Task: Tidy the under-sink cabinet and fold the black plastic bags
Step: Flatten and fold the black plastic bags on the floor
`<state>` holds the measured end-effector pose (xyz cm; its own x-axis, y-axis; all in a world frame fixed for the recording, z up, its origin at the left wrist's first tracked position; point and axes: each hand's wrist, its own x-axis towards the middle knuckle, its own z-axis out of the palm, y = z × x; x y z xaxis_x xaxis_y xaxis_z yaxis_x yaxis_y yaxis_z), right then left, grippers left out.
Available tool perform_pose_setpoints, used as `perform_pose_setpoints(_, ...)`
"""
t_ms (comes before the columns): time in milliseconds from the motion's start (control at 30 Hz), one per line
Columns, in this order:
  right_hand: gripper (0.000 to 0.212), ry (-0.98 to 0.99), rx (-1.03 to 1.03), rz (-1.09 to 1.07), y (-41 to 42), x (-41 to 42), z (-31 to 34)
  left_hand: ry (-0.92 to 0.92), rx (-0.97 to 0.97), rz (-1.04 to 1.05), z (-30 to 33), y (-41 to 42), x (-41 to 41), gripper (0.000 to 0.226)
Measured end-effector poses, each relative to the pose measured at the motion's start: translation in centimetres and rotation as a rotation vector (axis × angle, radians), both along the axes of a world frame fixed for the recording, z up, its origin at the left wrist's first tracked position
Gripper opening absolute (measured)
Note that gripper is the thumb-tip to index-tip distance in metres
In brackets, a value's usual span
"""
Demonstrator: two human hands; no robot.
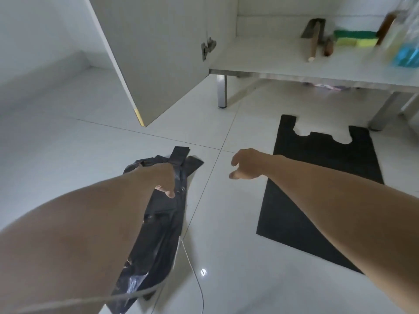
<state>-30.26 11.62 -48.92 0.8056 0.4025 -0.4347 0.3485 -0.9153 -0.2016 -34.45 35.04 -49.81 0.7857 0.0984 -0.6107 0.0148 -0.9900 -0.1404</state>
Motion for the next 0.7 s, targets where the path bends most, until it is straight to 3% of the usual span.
perform_pose_setpoints(200,0.036,0.049,0.138,0.113,8.1,-3.4,-5.2,0.061,0.014,0.142,-3.2,7.0,-2.2,0.044)
perform_pose_setpoints(400,0.016,0.016,0.281,0.064,13.3,-4.0,-10.6,-0.131,0.005,0.192,-6.4,11.7,-4.9,0.059)
perform_pose_setpoints(500,0.018,-0.020,0.267,0.082,14.7,-3.8,-12.9,-0.231,0.026,0.163,-7.9,12.6,-5.1,0.053)
perform_pose_setpoints(700,0.046,-0.228,0.164,0.328,16.4,-4.5,-15.9,-0.335,0.088,0.067,-10.0,13.2,-4.7,0.037)
